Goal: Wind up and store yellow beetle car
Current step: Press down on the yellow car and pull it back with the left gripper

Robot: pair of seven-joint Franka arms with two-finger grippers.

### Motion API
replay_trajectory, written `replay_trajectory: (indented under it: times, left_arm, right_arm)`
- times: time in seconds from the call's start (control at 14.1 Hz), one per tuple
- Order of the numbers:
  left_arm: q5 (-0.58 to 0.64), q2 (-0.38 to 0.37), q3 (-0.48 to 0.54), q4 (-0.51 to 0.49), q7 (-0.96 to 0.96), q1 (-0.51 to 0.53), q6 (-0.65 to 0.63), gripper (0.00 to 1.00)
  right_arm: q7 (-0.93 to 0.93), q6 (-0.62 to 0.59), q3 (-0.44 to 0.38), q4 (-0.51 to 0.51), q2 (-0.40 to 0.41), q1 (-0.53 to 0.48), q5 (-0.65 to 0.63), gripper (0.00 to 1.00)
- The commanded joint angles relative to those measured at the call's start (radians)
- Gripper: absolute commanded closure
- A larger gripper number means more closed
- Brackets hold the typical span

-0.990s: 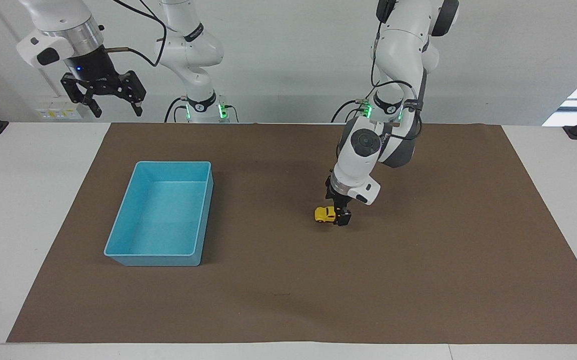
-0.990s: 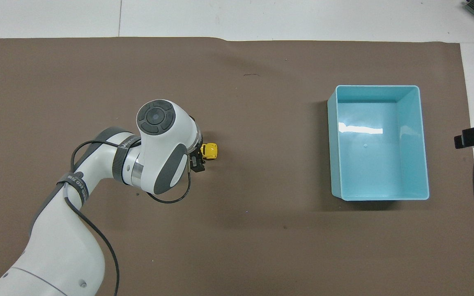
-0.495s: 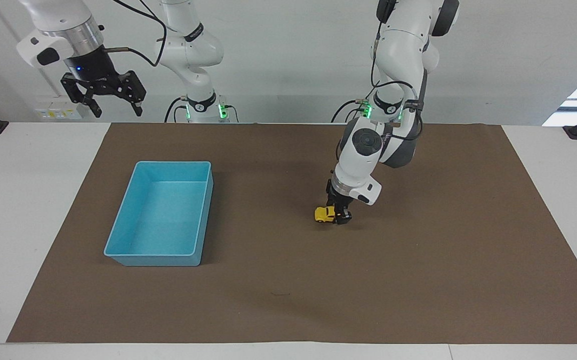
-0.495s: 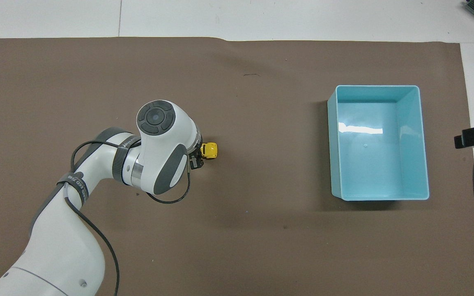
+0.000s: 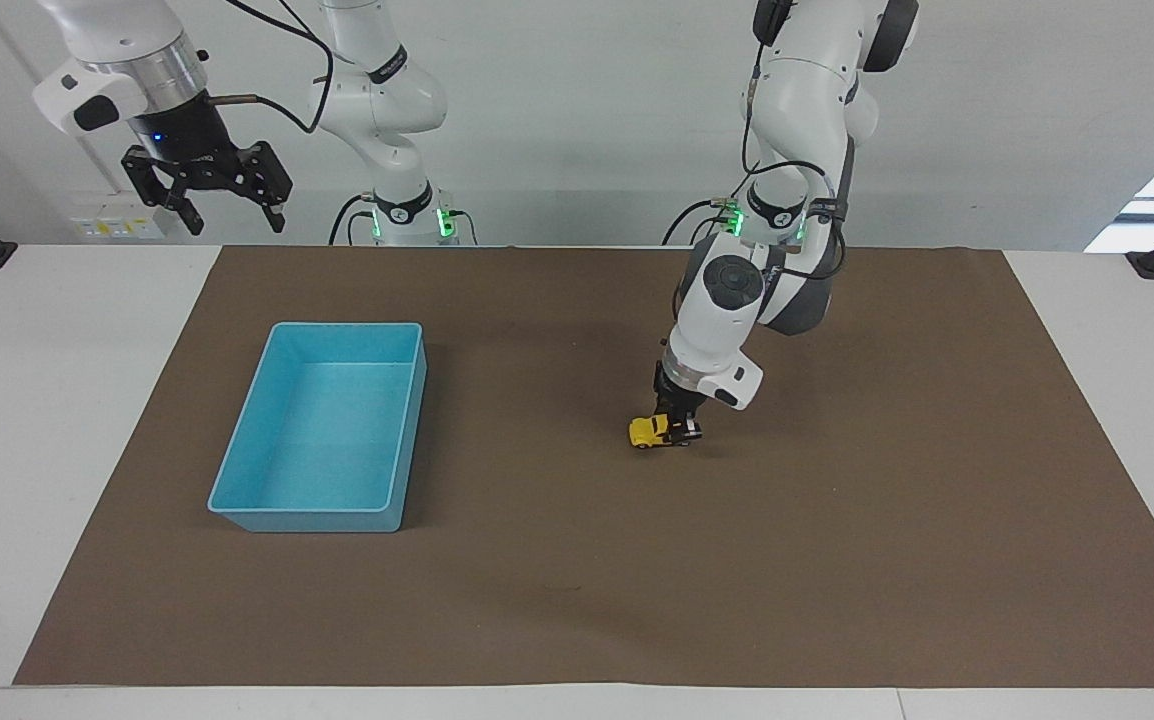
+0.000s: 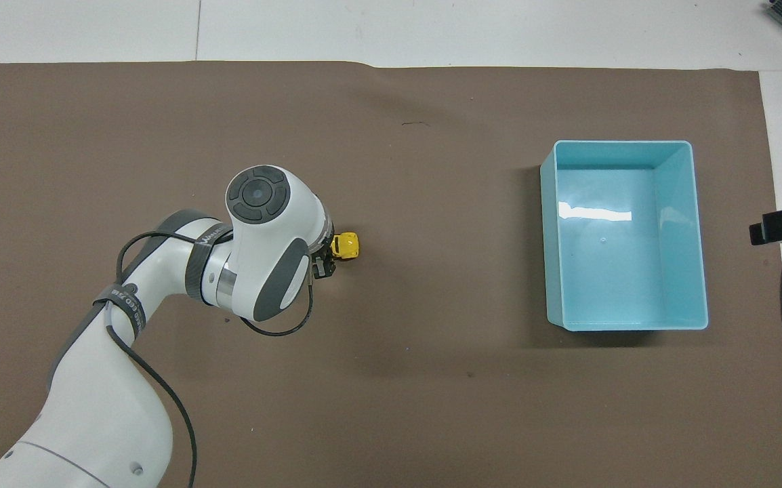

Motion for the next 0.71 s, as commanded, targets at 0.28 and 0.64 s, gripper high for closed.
replay_trajectory:
  times: [0.28,0.64]
  left_arm:
    - [0.015,0.0,0.009,-0.04,0.042,0.039,0.018,1.0]
    - [0.022,0.002,0.01,-0.04,0.062,0.081,0.006,1.0]
  right_arm:
    - [0.022,0.004,0.002,-0.009,-0.011,-0.005,0.02,0.0]
    - [0.02,0.004,0.002,-0.008,-0.011,-0.005,0.02,0.0]
